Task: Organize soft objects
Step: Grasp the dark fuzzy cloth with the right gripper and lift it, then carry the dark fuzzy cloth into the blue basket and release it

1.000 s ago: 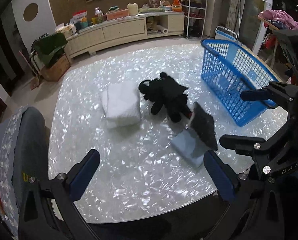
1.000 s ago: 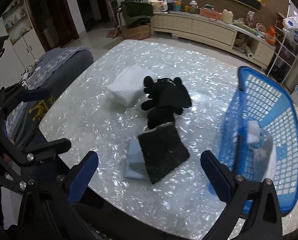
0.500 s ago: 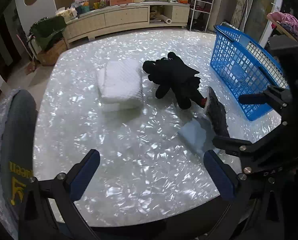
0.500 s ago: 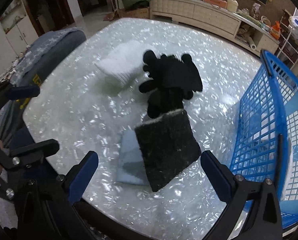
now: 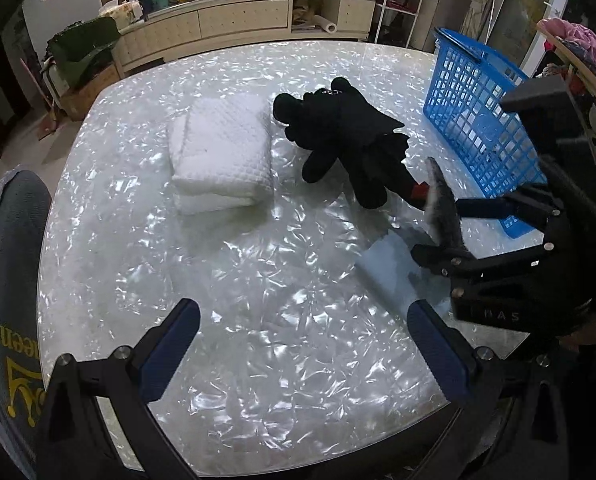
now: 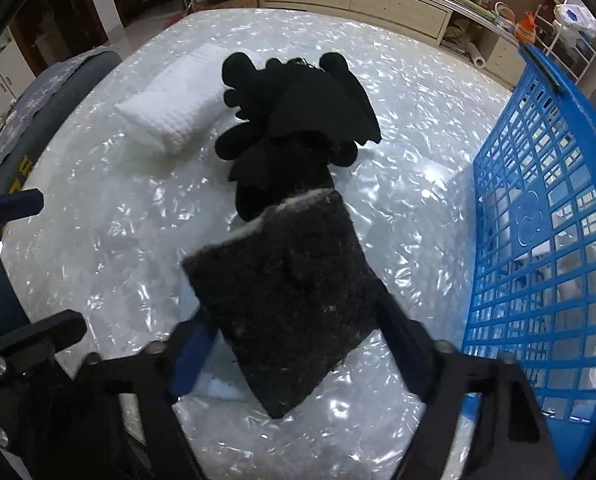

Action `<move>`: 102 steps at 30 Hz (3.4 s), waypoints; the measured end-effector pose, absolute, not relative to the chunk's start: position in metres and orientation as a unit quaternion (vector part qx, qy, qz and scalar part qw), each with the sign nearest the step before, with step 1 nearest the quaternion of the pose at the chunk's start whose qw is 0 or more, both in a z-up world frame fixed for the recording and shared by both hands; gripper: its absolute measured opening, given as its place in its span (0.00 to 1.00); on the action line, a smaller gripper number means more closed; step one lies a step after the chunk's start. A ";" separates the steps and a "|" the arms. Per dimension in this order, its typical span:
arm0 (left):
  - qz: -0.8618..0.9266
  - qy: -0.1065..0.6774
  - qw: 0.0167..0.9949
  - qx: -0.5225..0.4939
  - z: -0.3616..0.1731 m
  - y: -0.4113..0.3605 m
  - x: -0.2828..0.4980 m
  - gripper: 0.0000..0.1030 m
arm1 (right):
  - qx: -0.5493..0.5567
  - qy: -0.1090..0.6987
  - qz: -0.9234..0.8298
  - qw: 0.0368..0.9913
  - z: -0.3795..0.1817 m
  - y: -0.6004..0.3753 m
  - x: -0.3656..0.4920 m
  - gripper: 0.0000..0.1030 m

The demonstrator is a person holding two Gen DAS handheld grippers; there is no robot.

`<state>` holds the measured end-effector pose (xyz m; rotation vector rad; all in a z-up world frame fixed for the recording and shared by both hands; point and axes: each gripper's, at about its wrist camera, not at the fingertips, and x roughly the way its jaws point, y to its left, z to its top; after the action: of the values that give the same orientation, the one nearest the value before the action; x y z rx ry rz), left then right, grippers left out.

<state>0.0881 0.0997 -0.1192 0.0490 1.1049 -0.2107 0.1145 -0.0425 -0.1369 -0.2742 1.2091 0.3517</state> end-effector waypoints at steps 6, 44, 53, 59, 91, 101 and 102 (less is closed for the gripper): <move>-0.102 0.517 0.850 0.015 -0.115 0.100 0.086 1.00 | -0.127 0.555 0.164 0.805 -0.131 -0.044 0.106 0.26; -0.169 0.469 0.865 0.051 -0.048 0.033 0.063 1.00 | -0.038 0.440 0.195 0.876 0.019 -0.147 0.070 0.15; -0.188 0.475 0.857 0.066 -0.058 0.014 0.072 1.00 | -0.024 0.467 0.141 0.872 -0.004 -0.192 0.091 0.15; -0.190 0.480 0.854 0.067 -0.062 0.011 0.079 1.00 | -0.010 0.501 0.136 0.854 -0.033 -0.198 0.104 0.15; -0.249 0.479 0.826 0.160 -0.128 0.001 0.087 1.00 | -0.039 0.557 0.109 0.822 -0.076 -0.199 0.125 0.22; -0.301 0.478 0.798 0.211 -0.152 -0.014 0.095 0.85 | -0.043 0.535 0.085 0.840 -0.052 -0.202 0.120 0.71; -0.303 0.478 0.796 0.215 -0.155 -0.016 0.096 0.83 | -0.043 0.530 0.084 0.843 -0.047 -0.203 0.119 0.75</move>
<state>0.0955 -0.0163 -0.1553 0.4628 1.0270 -0.6501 0.1189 -0.2026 -0.0472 -0.0903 1.1189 0.1768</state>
